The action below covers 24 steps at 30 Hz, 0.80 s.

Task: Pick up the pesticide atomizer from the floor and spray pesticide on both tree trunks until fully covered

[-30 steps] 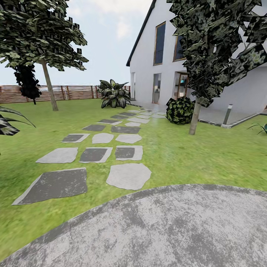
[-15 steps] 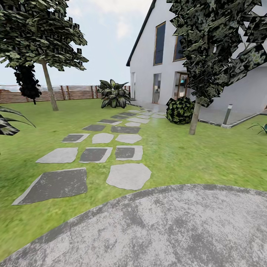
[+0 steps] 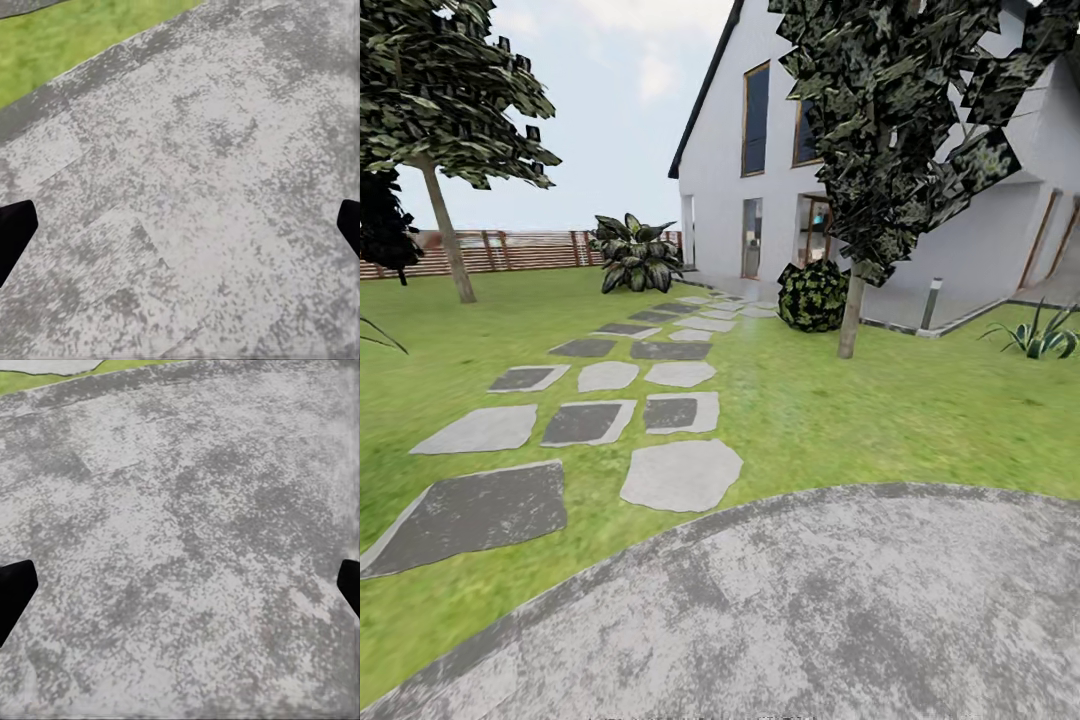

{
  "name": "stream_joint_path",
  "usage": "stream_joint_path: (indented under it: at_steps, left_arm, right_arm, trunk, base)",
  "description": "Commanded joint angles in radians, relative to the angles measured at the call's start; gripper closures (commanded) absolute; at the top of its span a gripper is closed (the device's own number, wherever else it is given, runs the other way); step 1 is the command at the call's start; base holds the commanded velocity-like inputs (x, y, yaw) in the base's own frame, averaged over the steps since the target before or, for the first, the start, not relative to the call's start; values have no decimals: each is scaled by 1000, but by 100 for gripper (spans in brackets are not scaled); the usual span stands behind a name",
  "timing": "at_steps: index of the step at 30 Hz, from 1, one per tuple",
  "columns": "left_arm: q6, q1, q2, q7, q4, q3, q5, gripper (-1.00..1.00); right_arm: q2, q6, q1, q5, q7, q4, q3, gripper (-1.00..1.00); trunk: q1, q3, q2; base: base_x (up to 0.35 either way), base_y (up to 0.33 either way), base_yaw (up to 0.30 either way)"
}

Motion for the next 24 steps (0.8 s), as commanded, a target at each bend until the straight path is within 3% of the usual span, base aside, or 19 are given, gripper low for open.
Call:
stream_joint_path:
  at_steps: [1,13,24]
  left_arm:
    - [0,1,0,0,2,0,-1,-100]
    - [0,4,10,4,26,4,1,-100]
    - [0,4,10,13,27,4,3,-100]
  right_arm:
    - [0,0,0,0,0,0,1,-100]
    - [0,0,0,1,0,2,3,-100]
    - [0,0,0,2,-1,3,3,-100]
  trunk:
    - [0,0,0]
    - [0,0,0]
    - [0,0,0]
  base:
    - [-213,-141,-272]
    - [-81,-241,-237]
    - [-1,-286,-25]
